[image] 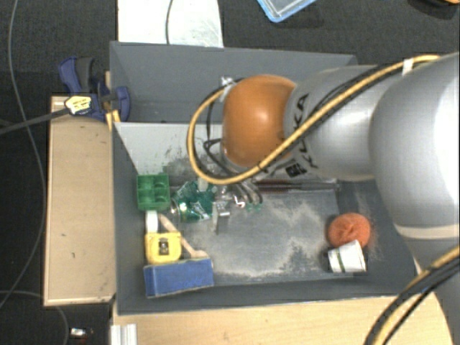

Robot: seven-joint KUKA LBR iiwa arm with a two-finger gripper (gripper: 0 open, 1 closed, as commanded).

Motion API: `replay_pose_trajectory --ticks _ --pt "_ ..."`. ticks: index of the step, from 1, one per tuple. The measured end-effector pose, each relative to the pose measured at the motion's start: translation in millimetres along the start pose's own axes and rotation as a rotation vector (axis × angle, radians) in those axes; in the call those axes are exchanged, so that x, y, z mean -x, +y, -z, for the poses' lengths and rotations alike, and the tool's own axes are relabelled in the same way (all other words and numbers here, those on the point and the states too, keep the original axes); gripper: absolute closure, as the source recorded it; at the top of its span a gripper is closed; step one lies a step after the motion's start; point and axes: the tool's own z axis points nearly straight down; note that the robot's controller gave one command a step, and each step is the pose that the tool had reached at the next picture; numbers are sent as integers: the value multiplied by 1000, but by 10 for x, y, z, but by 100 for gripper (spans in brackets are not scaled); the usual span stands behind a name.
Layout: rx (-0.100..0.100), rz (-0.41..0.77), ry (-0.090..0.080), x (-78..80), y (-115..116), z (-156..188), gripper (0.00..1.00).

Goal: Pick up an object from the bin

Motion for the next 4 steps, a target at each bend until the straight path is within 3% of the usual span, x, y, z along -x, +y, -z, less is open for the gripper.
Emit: replay_pose_trajectory --ticks 1,2,3,4 --pt "0 -44 -2 -79 612 -162 0" --pt "0 -74 -12 135 494 -428 0" --pt "5 -178 -7 29 -47 -451 100" --pt "5 -178 -7 29 -47 -450 100"
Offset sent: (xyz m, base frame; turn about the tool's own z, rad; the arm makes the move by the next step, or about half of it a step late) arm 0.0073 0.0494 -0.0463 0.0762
